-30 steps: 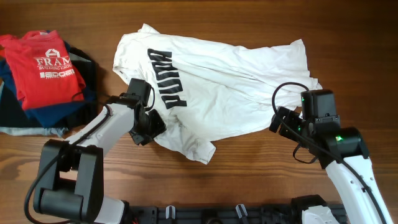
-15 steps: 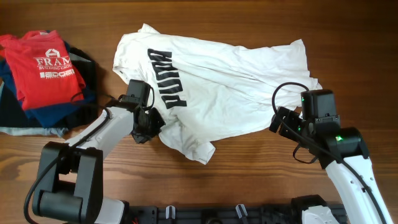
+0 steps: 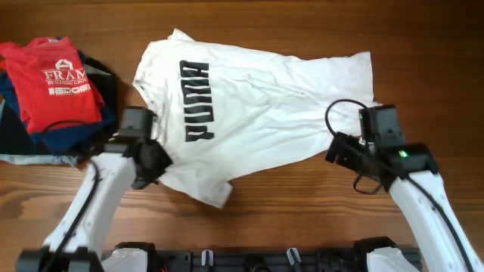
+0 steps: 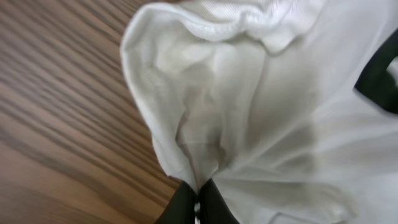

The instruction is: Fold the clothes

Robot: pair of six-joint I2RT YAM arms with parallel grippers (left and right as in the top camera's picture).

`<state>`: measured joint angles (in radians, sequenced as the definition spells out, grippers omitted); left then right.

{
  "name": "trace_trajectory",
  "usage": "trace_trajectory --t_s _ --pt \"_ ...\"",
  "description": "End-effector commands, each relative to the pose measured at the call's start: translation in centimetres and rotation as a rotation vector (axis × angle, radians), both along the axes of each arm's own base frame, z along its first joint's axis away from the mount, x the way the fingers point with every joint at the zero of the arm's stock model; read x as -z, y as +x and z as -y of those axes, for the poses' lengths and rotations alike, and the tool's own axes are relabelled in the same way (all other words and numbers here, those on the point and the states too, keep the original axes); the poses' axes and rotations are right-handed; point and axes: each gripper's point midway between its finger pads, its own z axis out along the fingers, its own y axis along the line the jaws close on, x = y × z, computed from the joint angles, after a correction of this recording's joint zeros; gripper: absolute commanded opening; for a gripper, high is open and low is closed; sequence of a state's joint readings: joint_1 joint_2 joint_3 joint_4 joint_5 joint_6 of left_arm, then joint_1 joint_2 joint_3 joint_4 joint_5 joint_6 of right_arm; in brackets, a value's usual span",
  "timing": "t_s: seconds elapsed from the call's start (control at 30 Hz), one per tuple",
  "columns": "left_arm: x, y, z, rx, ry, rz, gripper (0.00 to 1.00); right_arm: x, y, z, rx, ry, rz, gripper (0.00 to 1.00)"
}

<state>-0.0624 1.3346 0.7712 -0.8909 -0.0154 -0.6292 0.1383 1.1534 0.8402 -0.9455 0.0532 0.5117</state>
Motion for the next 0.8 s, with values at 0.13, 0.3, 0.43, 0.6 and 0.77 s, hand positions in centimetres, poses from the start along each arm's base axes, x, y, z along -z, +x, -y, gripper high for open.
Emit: trace_trajectory --t_s 0.13,0.3,0.43,0.6,0.77 --pt "-0.6 -0.3 -4.6 -0.131 0.083 0.015 0.04 4.4 6.5 0.2 -0.030 -0.027 0.042 0.74" --pt "-0.6 -0.3 -4.6 -0.131 0.082 0.015 0.04 6.5 10.8 3.1 0.048 -0.039 0.129 0.75" --pt "-0.6 -0.3 -4.6 -0.131 0.082 0.014 0.04 7.6 11.9 4.0 0.069 -0.043 0.143 0.74" --pt "-0.6 -0.3 -4.6 -0.131 0.082 0.014 0.04 10.5 11.9 4.0 0.042 -0.054 0.088 0.68" --pt "-0.6 -0.5 -4.6 -0.131 0.082 0.007 0.04 9.6 13.1 4.2 0.052 -0.059 0.138 0.04"
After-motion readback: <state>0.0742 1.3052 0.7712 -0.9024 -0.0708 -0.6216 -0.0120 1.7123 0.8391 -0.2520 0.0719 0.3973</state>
